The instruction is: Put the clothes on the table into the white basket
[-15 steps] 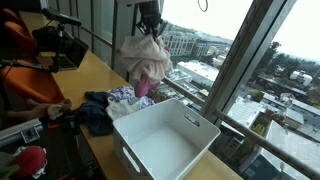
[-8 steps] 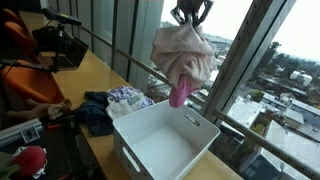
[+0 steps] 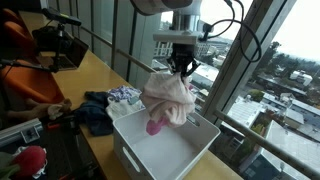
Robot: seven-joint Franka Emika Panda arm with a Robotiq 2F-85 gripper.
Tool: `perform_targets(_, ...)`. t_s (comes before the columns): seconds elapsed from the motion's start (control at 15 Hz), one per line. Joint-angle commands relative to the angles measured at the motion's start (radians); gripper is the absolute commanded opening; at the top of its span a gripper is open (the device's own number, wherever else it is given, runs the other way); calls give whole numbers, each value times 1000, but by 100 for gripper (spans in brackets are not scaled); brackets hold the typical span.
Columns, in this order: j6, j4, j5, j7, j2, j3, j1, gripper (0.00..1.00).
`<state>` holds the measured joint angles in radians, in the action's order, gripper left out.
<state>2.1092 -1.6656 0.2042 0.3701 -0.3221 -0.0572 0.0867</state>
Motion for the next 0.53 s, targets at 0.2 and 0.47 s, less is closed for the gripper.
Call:
perform_targets(0.2,10,-79,3,5,-68,2,26,2)
perform_targets(0.47,11,-96,8,7,-68,6,24,41)
